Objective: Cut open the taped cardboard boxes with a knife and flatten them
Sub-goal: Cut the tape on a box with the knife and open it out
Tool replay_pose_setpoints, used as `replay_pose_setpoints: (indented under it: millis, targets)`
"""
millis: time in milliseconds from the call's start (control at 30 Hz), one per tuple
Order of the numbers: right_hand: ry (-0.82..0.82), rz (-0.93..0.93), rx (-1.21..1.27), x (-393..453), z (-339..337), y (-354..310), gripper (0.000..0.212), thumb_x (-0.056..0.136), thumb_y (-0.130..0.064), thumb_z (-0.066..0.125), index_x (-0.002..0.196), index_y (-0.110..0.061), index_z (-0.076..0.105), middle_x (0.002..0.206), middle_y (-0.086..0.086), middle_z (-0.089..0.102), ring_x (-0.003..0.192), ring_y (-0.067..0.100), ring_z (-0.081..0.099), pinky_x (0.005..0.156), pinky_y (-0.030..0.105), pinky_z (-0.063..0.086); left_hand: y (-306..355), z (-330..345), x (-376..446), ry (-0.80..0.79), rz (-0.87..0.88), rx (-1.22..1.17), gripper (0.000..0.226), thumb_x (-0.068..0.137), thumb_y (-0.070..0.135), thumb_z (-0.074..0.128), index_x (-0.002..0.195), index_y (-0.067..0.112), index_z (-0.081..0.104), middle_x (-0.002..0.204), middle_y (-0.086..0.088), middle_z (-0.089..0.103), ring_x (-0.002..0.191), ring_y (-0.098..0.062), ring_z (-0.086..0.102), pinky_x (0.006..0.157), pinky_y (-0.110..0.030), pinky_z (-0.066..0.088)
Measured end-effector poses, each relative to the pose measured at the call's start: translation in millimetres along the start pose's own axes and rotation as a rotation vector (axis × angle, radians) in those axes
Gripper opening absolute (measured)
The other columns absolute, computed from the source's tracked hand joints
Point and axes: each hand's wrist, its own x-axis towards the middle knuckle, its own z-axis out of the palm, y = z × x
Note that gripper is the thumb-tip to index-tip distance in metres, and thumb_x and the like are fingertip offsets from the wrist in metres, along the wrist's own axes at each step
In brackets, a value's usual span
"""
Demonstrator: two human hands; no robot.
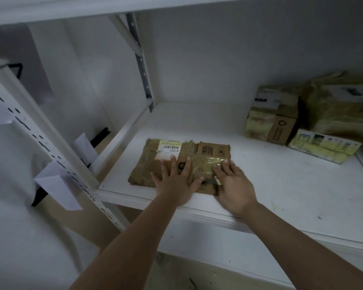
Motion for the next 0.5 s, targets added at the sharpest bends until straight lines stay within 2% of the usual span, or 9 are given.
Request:
replay_pose_setpoints:
  millis: [100,267,333,400,467,500]
  targets:
    - [0.177,0.066,0.053,-22.9,-7.2,30.0,0.049,0.089,-0.021,0.046,0.138,-0.014,0.048,0.148,0.008,0.04,0.139,0.028,0.032,0.114,0.031,0.019,30.6,8.0,-4.4,0.0,0.054,-0.02,0.079,0.085,0.078,0.01,0.148,0.04,-0.02,0.158,-0.008,-0.026,0.141,-0.042,-0.026,0.108,-0.07,-0.006]
    - [0.069,0.087,0.122,-18.8,-15.6,51.0,0.048,0.094,-0.017,0.041,0.142,-0.021,0.041,0.153,0.001,0.033,0.142,0.024,0.024,0.114,0.03,0.019,53.6,0.8,5.8,-0.049,0.038,0.072,0.084,0.086,0.078,0.016,0.151,0.034,-0.015,0.159,-0.014,-0.02,0.143,-0.046,-0.018,0.107,-0.074,0.004]
    - [0.018,0.096,0.182,-10.9,-23.7,59.7,0.039,0.097,-0.021,0.038,0.135,-0.023,0.048,0.143,0.006,0.046,0.132,0.027,0.038,0.106,0.034,0.034,53.5,-9.8,14.2,-0.092,0.036,0.097,0.091,0.084,0.079,0.028,0.153,0.029,-0.004,0.16,-0.018,-0.005,0.143,-0.05,-0.003,0.107,-0.074,0.014]
    - [-0.001,0.103,0.28,-5.9,-35.6,72.1,0.031,0.099,-0.027,0.035,0.124,-0.024,0.054,0.12,0.01,0.059,0.114,0.029,0.052,0.09,0.036,0.046,56.2,-30.0,19.5,-0.127,0.03,0.043,0.103,0.077,0.079,0.047,0.153,0.024,0.005,0.157,-0.02,0.013,0.141,-0.048,0.016,0.109,-0.065,0.025]
    - [0.049,0.12,0.338,-4.5,-48.6,87.6,0.032,0.099,-0.032,0.033,0.124,-0.028,0.052,0.11,0.01,0.061,0.106,0.028,0.054,0.083,0.036,0.046,67.0,-52.3,20.5,-0.193,0.054,-0.004,0.103,0.074,0.069,0.065,0.152,0.022,0.016,0.155,-0.016,0.023,0.141,-0.039,0.023,0.114,-0.054,0.025]
    - [0.094,0.126,0.346,-4.2,-55.5,96.7,0.032,0.099,-0.033,0.034,0.125,-0.029,0.051,0.109,0.01,0.061,0.106,0.028,0.054,0.083,0.036,0.045,75.8,-60.7,20.6,-0.213,0.083,0.018,0.098,0.075,0.064,0.068,0.151,0.023,0.021,0.156,-0.013,0.023,0.143,-0.037,0.02,0.116,-0.053,0.021]
